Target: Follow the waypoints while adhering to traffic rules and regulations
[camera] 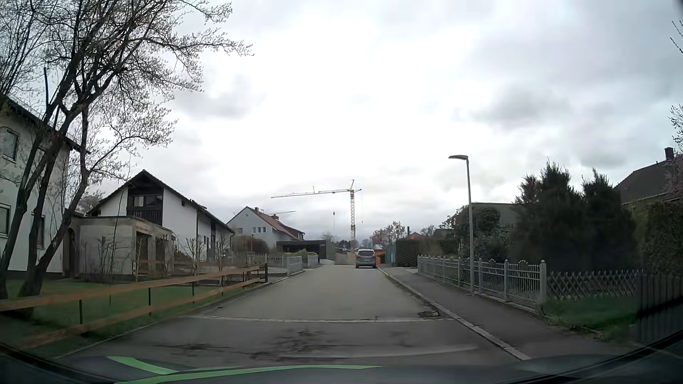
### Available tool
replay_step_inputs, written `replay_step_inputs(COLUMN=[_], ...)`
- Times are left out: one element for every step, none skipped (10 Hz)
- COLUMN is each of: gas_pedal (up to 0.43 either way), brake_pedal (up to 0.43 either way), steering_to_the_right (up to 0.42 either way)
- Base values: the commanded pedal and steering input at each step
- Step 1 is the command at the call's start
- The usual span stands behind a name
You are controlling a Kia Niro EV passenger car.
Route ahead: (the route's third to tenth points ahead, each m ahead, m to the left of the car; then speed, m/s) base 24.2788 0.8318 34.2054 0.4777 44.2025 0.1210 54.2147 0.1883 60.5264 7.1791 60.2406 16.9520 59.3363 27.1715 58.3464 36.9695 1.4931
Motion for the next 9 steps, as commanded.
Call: replay_step_inputs(gas_pedal=[0.22, 0.22, 0.22, 0.22, 0.22, 0.22, 0.209, 0.197, 0.197], brake_pedal=[0.0, 0.0, 0.0, 0.0, 0.0, 0.0, 0.0, 0.0, 0.0], steering_to_the_right=[0.0, 0.001, 0.003, 0.007, 0.012, 0.015, 0.018, 0.019, 0.018])
